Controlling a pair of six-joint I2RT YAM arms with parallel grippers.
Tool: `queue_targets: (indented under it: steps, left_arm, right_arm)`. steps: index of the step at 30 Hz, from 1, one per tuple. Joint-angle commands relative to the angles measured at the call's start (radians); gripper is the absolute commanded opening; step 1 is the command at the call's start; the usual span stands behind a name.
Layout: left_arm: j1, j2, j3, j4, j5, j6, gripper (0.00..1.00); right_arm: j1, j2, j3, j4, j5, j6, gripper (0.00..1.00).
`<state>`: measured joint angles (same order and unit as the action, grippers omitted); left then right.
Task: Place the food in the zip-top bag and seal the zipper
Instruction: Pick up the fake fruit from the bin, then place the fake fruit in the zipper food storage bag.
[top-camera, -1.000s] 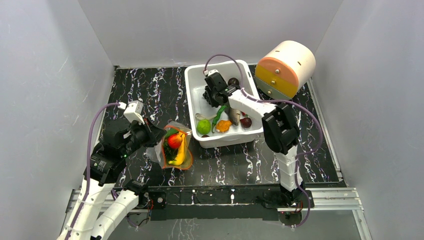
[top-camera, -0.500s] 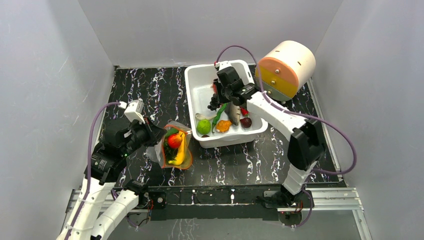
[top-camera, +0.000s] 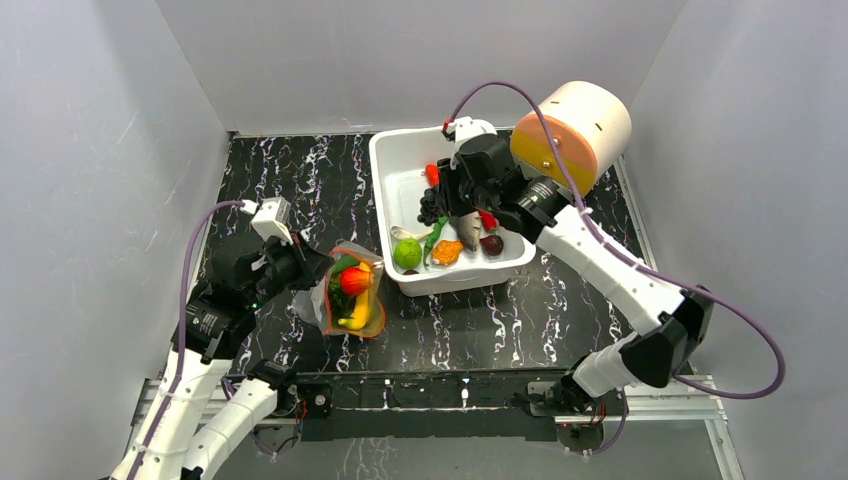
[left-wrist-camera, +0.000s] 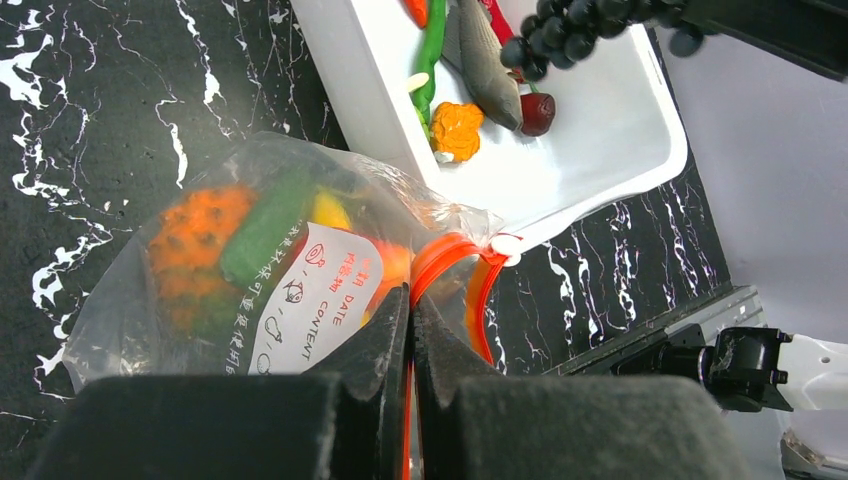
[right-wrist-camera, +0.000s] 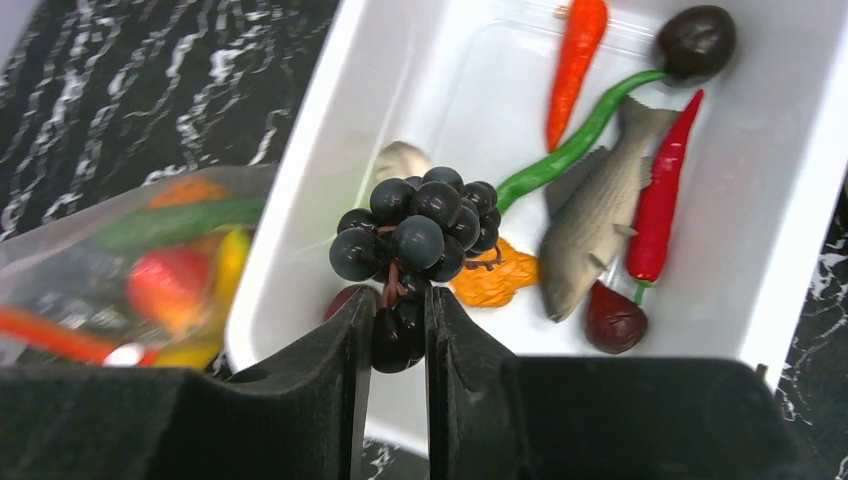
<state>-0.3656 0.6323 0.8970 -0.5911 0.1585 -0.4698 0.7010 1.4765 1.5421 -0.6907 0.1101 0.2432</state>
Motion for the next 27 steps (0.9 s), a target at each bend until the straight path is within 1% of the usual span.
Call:
queue_targets:
  steps: [1, 6, 10, 15, 20, 23, 27]
  left_arm:
    - [0.001, 0.013, 0.04, 0.027, 0.015, -0.015, 0.0]
    - [0.001, 0.023, 0.057, 0.033, 0.034, -0.043, 0.0]
    - [0.0, 0.027, 0.06, 0.031, 0.037, -0.048, 0.0]
    - [0.001, 0.025, 0.065, 0.022, 0.033, -0.056, 0.0]
    - [0.001, 0.027, 0.084, 0.007, 0.021, -0.056, 0.0]
    - [0.0, 0.022, 0.086, 0.005, 0.02, -0.068, 0.0]
    - [0.001, 0.02, 0.085, 0.004, 0.035, -0.089, 0.0]
  right_arm:
    - [0.081, -0.107, 0.009, -0.003, -0.049, 0.036, 0.11]
    - [0.171, -0.175, 0.005, -0.01, -0.086, 0.079, 0.11]
    - [0.235, -0.214, 0.013, -0.026, -0.119, 0.083, 0.11]
    - [0.255, -0.271, -0.016, 0.018, -0.233, 0.128, 0.11]
    - [0.288, -0.305, -0.051, 0.058, -0.257, 0.157, 0.11]
    - [0.299, -0.313, -0.085, 0.112, -0.309, 0.185, 0.11]
    - [0.319, -0.314, -0.115, 0.169, -0.317, 0.211, 0.11]
